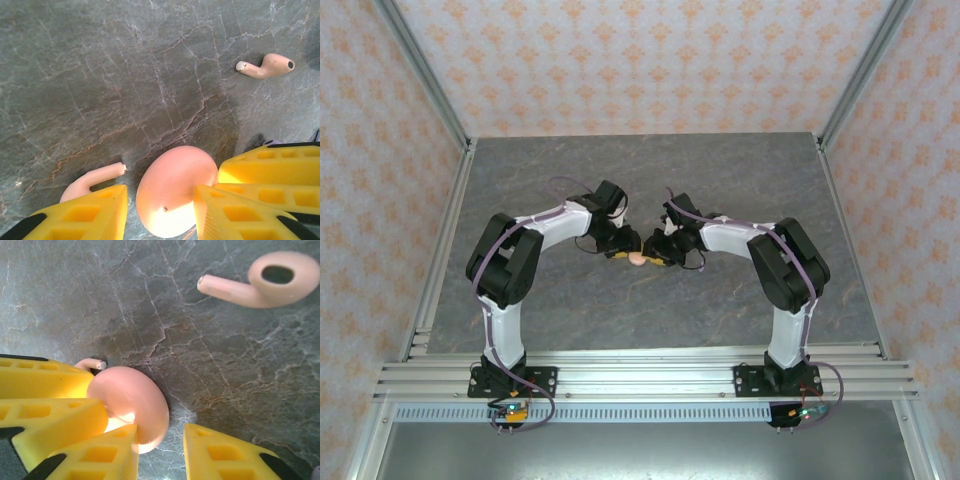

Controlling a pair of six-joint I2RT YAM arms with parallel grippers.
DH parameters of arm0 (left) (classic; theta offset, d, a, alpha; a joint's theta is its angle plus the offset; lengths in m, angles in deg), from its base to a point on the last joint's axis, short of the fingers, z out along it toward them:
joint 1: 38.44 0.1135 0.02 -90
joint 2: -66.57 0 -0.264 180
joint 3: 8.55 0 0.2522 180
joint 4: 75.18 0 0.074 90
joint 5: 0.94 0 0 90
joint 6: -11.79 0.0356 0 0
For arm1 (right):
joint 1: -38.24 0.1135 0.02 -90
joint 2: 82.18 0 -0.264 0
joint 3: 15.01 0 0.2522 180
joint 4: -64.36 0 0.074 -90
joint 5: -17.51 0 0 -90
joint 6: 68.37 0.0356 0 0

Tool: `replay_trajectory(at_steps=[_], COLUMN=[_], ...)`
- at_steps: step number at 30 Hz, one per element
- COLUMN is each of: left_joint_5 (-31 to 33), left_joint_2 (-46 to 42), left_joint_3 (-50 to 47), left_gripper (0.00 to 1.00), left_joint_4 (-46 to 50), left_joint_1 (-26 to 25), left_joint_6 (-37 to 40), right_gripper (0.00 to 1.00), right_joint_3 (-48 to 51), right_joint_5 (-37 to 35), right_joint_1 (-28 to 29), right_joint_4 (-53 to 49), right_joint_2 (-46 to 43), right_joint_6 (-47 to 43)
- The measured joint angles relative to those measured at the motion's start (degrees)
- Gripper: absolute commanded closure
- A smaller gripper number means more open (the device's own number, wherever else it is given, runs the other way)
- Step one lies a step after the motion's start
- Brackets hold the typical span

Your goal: Insert the wireless bluetooth earbuds into the charging case

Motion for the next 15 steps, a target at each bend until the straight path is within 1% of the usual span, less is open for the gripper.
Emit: replay_trajectory(at_steps=[9, 15], left_joint_5=[0.0, -0.7], left_joint_2=[1.7, 1.7], left_joint_3=[2.8, 2.8], left_gripper=[0.61, 0.64], left_joint_4=[1.5, 1.5], left_joint_1=[-0.2, -0.2], left_joint_6=[0.4, 0.4], right_gripper=[0.72, 0.74], right_joint_3=[-0.1, -0.2], right_joint_5=[-1.6, -1.6], right_joint_1=[-0.3, -0.3], right_joint_4=[-0.1, -0.1], right_joint_2=[-0.3, -0.3], right_joint_6=[-0.2, -0.4])
